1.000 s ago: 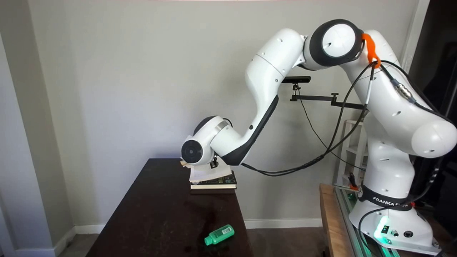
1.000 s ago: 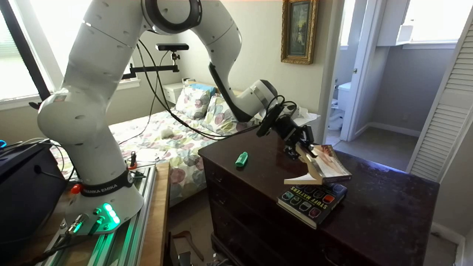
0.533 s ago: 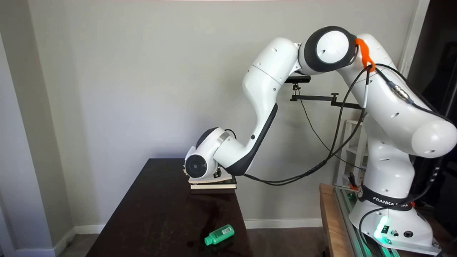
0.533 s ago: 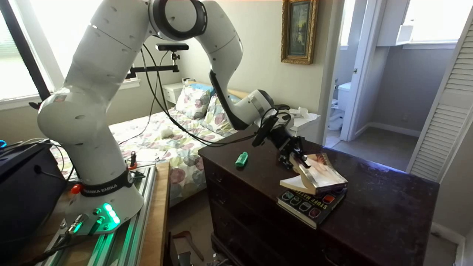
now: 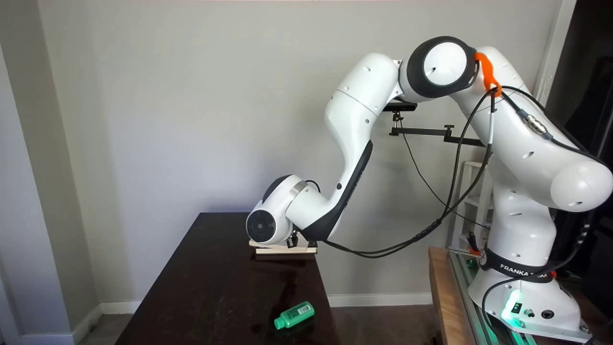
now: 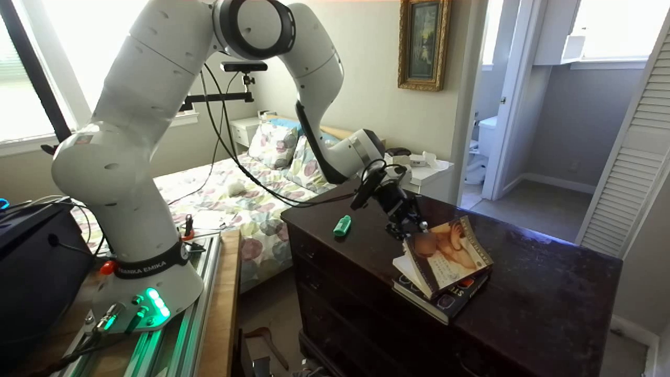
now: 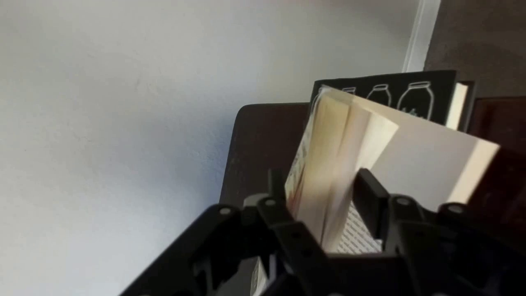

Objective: Turn the book on top upside down.

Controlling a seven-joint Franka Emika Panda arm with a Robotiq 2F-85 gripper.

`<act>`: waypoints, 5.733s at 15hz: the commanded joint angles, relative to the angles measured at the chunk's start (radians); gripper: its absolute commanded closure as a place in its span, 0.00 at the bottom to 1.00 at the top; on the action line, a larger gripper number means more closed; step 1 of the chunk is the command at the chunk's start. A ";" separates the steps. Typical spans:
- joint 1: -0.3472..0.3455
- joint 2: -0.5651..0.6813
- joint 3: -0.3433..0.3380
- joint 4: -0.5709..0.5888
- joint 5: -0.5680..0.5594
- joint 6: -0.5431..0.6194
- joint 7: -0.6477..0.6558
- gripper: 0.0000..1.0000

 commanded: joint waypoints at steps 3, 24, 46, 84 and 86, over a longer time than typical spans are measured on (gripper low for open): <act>-0.040 -0.057 0.046 0.017 0.215 0.040 -0.025 0.08; 0.000 0.007 -0.115 -0.012 0.288 0.323 0.092 0.23; -0.206 -0.340 -0.062 0.008 1.099 0.177 -0.559 0.93; -0.491 -0.125 -0.151 0.123 1.570 0.191 -1.292 0.93; -0.489 -0.111 -0.156 0.124 1.553 0.232 -1.263 0.93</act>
